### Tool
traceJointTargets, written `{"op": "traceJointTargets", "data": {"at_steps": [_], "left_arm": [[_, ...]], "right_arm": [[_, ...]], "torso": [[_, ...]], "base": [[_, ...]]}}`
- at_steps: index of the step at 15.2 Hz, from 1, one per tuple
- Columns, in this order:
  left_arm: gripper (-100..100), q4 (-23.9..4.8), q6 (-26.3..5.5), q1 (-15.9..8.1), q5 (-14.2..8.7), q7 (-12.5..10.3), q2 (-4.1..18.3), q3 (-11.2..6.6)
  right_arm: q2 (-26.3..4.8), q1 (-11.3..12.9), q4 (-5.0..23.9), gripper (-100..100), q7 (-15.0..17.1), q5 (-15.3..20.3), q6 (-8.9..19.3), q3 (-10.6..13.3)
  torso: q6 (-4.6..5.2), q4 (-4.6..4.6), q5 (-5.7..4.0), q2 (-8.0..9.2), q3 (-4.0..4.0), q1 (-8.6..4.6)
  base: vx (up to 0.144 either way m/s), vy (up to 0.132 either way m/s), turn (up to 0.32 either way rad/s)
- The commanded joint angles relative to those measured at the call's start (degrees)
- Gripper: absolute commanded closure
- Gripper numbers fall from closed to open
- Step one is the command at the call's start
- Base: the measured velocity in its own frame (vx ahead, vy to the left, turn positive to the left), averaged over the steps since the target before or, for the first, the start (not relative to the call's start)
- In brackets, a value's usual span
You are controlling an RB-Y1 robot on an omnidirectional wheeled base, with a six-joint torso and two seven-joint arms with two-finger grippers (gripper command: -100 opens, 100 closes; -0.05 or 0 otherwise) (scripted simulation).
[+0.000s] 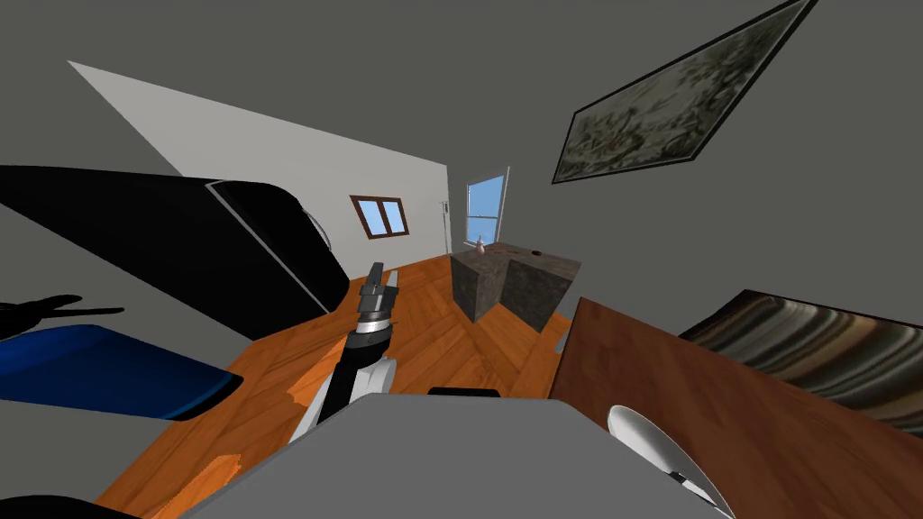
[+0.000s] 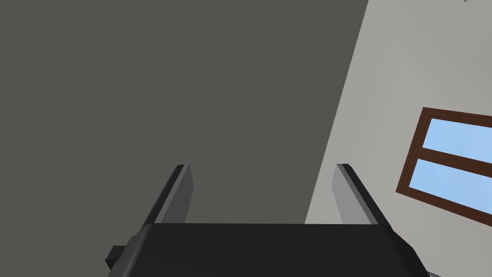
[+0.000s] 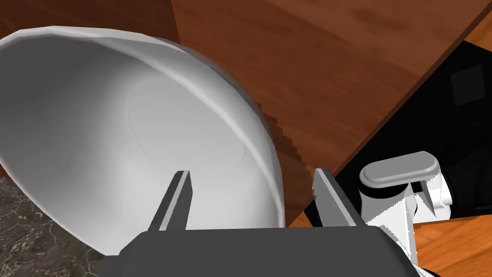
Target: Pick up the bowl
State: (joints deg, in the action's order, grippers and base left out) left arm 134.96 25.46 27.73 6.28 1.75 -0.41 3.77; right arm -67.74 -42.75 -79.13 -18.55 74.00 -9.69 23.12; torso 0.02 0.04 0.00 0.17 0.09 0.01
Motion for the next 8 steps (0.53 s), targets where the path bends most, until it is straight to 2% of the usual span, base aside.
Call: {"op": "traceJointTargets", "data": {"at_steps": [1, 4, 5, 8], "left_arm": [[0, 0.0, 0.0, 0.0, 0.0, 0.0, 0.0, 0.00], [0, 0.0, 0.0, 0.0, 0.0, 0.0, 0.0, 0.00], [0, 0.0, 0.0, 0.0, 0.0, 0.0, 0.0, 0.00], [0, 0.0, 0.0, 0.0, 0.0, 0.0, 0.0, 0.00]], "right_arm": [[0.0, 0.0, 0.0, 100, 0.0, 0.0, 0.0, 0.0], [0.0, 0.0, 0.0, 100, 0.0, 0.0, 0.0, 0.0], [-1.7, -1.1, -1.4, 100, 0.4, -0.3, -0.5, -1.1], [-3.3, -1.8, -2.6, 100, 1.0, -0.3, -0.8, -1.8]], "torso": [[0.00, 0.00, 0.00, 0.00, 0.00, 0.00], [-0.04, -0.01, 0.01, -0.02, -0.02, 0.08], [-0.04, -0.02, 0.01, -0.02, -0.02, 0.09], [0.01, -0.03, 0.09, 0.04, 0.00, 0.33]], "base": [[0.000, -0.008, -0.001], [-0.001, -0.001, -0.006], [-0.003, 0.023, -0.124], [-0.007, 0.047, -0.119]]}}
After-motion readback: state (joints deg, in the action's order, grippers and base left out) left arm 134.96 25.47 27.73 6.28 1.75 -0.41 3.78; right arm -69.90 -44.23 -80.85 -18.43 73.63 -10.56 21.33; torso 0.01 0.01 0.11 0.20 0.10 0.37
